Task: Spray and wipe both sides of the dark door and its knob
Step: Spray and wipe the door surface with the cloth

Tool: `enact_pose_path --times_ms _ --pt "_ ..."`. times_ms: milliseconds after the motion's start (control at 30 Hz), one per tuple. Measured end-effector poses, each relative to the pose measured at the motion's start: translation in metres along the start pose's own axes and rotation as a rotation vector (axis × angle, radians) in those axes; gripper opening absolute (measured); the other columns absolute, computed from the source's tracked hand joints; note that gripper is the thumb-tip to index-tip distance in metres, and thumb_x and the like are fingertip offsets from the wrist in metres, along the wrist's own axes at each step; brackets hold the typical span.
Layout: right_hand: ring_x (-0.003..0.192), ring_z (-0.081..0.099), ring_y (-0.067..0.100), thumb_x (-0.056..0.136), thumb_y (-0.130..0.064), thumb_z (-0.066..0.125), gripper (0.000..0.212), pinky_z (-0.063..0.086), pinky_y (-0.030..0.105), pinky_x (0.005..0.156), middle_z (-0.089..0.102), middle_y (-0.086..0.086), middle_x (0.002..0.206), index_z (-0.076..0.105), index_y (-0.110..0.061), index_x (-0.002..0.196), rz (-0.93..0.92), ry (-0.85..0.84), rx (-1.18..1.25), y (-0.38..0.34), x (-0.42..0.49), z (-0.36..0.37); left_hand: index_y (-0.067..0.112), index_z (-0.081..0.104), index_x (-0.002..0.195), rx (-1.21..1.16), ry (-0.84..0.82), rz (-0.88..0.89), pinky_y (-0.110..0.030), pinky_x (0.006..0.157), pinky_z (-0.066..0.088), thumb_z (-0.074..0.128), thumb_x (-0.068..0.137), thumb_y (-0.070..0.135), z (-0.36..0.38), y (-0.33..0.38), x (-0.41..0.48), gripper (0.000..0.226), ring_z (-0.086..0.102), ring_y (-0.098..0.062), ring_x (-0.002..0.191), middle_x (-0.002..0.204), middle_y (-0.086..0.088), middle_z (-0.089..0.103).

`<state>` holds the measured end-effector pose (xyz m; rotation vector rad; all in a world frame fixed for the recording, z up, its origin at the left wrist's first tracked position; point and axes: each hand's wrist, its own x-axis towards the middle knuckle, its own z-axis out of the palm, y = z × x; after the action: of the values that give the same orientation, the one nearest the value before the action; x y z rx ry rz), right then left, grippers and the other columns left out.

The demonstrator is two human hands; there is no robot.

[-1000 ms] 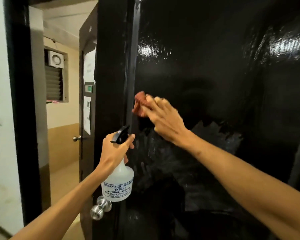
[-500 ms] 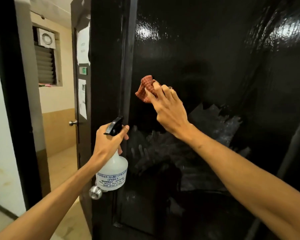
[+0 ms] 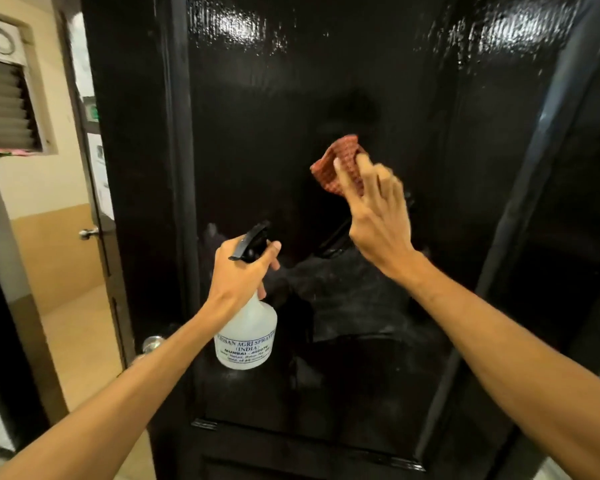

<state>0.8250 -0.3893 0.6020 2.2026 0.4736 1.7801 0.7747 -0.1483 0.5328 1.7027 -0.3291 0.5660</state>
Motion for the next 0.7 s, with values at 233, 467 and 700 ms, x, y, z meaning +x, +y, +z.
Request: enact_pose_path --times_ms 233,467,700 --pt "0.120 0.042 0.037 0.082 -0.013 0.058 0.069 0.037 0.046 0.102 0.031 0.015 0.154 0.049 -0.016 0.150 -0.213 -0.137 0.033 0.032 -0.076 -0.003 0.011 0.072 0.092 -0.038 -0.104 0.005 -0.063 0.052 0.056 0.069 0.102 0.024 0.043 0.004 -0.016 0.017 0.053 -0.027 0.034 0.081 -0.009 0.077" --pt "0.123 0.038 0.039 0.082 -0.008 0.055 0.076 0.034 0.048 0.106 0.025 0.019 0.155 0.040 -0.013 0.157 0.042 -0.067 0.003 0.056 -0.102 -0.008 0.016 0.072 0.090 -0.066 -0.178 0.008 -0.042 0.065 0.062 0.069 0.102 0.025 0.093 0.006 -0.025 0.015 0.054 -0.028 0.035 0.082 -0.010 0.077" --pt "0.121 0.040 0.039 0.080 -0.006 0.049 0.075 0.035 0.047 0.103 0.028 0.016 0.153 0.042 -0.014 0.154 0.053 -0.076 -0.009 0.107 -0.117 -0.025 0.014 0.071 0.089 -0.101 -0.247 -0.016 -0.029 0.061 0.059 0.070 0.101 0.027 0.137 0.011 -0.038 0.018 0.052 -0.027 0.036 0.083 -0.010 0.077"
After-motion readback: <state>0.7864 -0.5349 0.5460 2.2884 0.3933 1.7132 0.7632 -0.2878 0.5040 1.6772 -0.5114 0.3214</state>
